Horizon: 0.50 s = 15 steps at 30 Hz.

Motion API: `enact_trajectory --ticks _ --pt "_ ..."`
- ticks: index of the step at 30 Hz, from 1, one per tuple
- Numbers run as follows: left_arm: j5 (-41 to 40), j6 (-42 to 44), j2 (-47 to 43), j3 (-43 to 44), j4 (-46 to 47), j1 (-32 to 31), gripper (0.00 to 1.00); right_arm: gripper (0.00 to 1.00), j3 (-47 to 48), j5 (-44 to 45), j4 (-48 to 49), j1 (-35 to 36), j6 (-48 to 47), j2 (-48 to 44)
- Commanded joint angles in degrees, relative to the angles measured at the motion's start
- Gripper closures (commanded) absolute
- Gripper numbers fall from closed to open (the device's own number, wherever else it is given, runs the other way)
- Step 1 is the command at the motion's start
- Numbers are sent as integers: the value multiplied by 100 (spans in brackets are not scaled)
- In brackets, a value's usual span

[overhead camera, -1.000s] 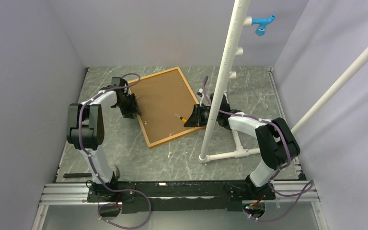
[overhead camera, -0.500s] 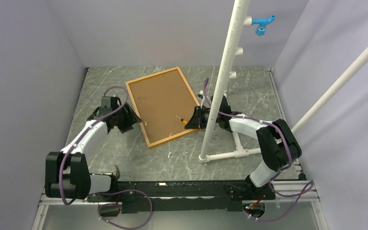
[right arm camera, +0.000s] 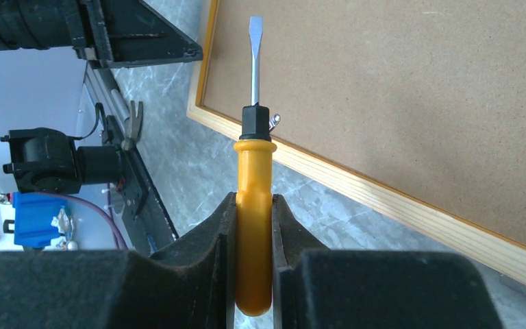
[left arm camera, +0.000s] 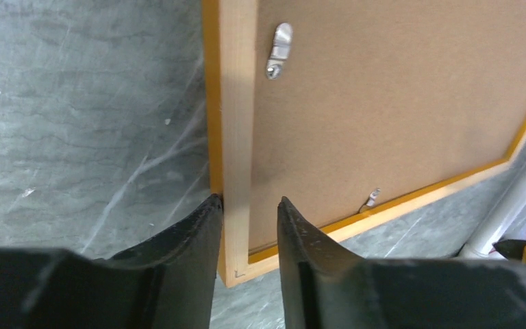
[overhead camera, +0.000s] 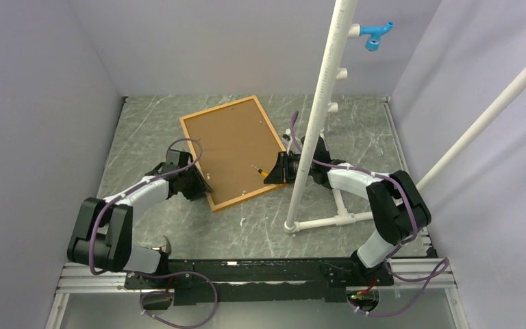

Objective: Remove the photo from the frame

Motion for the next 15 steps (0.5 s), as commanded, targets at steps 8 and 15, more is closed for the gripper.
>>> enact_trajectory --ticks 8,15 --pt "-302 755 498 515 -311 -37 82 100 2 -170 361 -11 -87 103" --pt "-192 1980 1233 1420 -1282 -37 100 100 2 -152 311 -10 -123 90"
